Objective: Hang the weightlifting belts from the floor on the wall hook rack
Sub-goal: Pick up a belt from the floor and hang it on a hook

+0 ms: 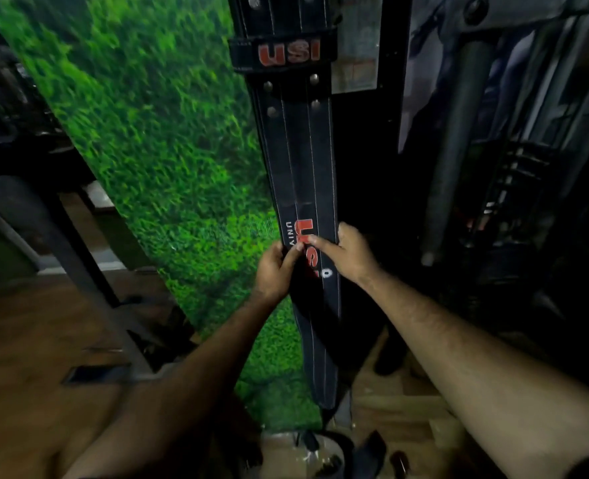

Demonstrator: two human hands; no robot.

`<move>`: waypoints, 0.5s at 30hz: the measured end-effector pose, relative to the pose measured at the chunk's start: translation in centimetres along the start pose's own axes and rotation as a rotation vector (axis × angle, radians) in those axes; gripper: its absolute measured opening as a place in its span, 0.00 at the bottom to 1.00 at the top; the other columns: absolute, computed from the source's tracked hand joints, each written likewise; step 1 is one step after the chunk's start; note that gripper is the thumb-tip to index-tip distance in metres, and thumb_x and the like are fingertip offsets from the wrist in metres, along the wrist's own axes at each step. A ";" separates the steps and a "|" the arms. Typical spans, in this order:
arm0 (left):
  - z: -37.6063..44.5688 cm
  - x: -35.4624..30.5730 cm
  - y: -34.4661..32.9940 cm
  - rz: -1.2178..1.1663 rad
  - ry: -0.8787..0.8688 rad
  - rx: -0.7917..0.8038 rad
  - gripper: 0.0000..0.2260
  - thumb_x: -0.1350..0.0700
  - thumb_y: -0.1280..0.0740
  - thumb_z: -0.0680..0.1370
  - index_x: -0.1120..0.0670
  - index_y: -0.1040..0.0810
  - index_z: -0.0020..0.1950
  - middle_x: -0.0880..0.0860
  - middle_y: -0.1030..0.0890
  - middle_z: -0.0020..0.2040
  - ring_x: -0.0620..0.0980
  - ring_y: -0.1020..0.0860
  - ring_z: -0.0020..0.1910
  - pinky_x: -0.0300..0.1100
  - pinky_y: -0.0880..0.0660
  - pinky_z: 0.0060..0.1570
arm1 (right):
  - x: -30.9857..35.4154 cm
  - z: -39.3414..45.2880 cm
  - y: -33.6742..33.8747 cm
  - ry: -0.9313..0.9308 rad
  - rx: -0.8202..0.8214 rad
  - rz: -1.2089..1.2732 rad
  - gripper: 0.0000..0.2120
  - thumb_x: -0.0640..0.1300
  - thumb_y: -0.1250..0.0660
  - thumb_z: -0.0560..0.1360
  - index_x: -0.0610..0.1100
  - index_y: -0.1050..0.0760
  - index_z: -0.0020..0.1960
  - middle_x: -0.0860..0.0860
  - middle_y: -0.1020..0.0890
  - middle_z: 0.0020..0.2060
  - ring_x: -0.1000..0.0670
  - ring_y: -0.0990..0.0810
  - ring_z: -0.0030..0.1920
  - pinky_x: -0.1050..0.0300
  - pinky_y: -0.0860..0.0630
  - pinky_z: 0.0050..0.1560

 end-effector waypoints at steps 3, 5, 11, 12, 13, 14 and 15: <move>-1.7 3.9 -0.9 0.053 0.039 0.017 0.28 0.35 0.32 0.74 0.61 0.21 0.53 0.61 0.16 0.50 0.63 0.18 0.53 0.63 0.23 0.54 | -4.6 -2.1 -0.6 -0.071 0.027 -0.051 0.24 0.55 0.26 0.72 0.40 0.20 0.59 0.48 0.14 0.53 0.51 0.15 0.55 0.43 0.20 0.59; -2.5 4.4 -1.1 0.068 0.039 0.007 0.23 0.42 0.33 0.75 0.61 0.21 0.55 0.58 0.15 0.52 0.59 0.17 0.54 0.59 0.22 0.56 | -6.9 -3.1 -1.2 -0.116 0.035 -0.092 0.25 0.57 0.26 0.70 0.40 0.20 0.58 0.47 0.14 0.52 0.50 0.15 0.54 0.43 0.20 0.58; -4.1 10.3 -1.5 0.152 0.073 0.081 0.22 0.41 0.33 0.74 0.57 0.20 0.57 0.55 0.15 0.56 0.54 0.17 0.57 0.59 0.22 0.59 | -12.4 -6.5 -3.2 -0.234 0.070 -0.247 0.22 0.57 0.26 0.71 0.39 0.18 0.53 0.44 0.13 0.48 0.45 0.15 0.49 0.42 0.19 0.49; -4.6 11.2 -1.6 0.158 0.088 0.085 0.22 0.41 0.33 0.75 0.57 0.20 0.57 0.55 0.15 0.56 0.53 0.17 0.57 0.58 0.22 0.58 | -13.3 -7.1 -3.6 -0.257 0.082 -0.265 0.20 0.54 0.25 0.72 0.38 0.19 0.53 0.43 0.13 0.48 0.44 0.15 0.48 0.43 0.18 0.49; -5.0 12.1 -1.7 0.179 0.100 0.093 0.22 0.40 0.34 0.75 0.57 0.20 0.57 0.55 0.15 0.55 0.53 0.17 0.56 0.58 0.21 0.57 | -13.8 -7.6 -3.9 -0.272 0.083 -0.294 0.21 0.56 0.26 0.72 0.38 0.19 0.51 0.43 0.13 0.46 0.43 0.15 0.47 0.44 0.18 0.47; -5.6 12.3 -1.9 0.218 0.108 0.096 0.22 0.39 0.35 0.74 0.57 0.19 0.56 0.56 0.15 0.55 0.53 0.17 0.55 0.57 0.21 0.54 | -14.5 -8.1 -4.1 -0.283 0.079 -0.330 0.24 0.60 0.28 0.72 0.37 0.19 0.49 0.43 0.14 0.44 0.43 0.15 0.44 0.45 0.18 0.44; -5.9 13.0 -2.0 0.253 0.114 0.102 0.24 0.38 0.36 0.74 0.57 0.19 0.55 0.56 0.15 0.54 0.54 0.16 0.53 0.56 0.20 0.52 | -15.1 -8.7 -4.5 -0.287 0.086 -0.366 0.28 0.65 0.31 0.72 0.37 0.20 0.46 0.44 0.14 0.40 0.43 0.16 0.40 0.47 0.19 0.39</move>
Point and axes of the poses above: each hand's wrist, its own z-axis towards the middle knuckle, its own y-axis out of the back of the hand, x = y × z, the point moved 3 cm from there along z, towards the middle knuckle
